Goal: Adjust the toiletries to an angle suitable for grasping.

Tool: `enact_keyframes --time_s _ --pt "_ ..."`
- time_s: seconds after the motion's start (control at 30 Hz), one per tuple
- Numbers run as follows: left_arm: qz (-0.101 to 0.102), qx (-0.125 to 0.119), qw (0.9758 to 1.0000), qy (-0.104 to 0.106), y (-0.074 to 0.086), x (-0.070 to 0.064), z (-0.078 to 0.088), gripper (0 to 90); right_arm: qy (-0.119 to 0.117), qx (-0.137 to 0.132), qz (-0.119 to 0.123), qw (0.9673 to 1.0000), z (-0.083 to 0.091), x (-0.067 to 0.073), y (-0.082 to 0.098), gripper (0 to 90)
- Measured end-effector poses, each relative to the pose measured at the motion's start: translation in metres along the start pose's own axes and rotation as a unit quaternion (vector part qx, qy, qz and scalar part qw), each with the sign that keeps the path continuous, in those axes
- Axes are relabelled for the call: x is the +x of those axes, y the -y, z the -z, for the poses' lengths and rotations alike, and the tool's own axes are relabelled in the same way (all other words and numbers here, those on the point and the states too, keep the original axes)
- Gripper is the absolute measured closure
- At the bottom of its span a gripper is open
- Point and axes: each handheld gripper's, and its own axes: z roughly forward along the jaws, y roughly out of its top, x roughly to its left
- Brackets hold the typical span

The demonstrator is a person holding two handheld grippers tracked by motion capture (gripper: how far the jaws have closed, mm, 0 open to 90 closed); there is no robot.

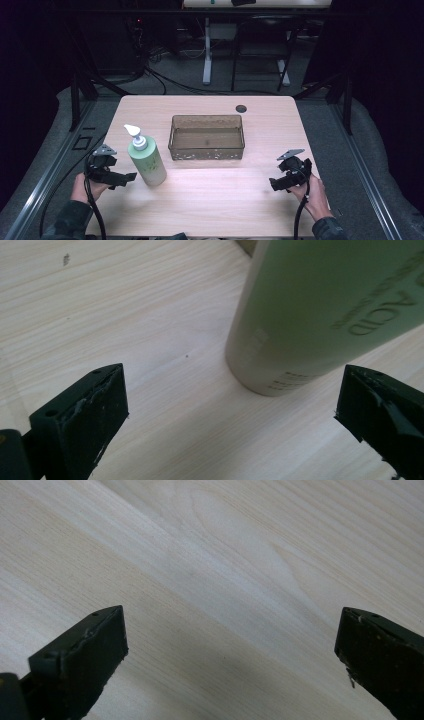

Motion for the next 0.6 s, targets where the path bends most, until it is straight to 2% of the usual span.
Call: enact_keyframes --time_s 0.3,0.6 --pt "-0.028 -0.008 0.9995 0.011 -0.007 -0.019 0.005 0.0 -0.004 0.008 0.000 1.0000 0.000 -0.001 0.001 0.7" --pt "-0.022 -0.045 0.9987 0.013 -0.017 -0.029 0.017 0.0 -0.007 0.010 0.002 0.9999 -0.001 0.000 0.000 0.9"
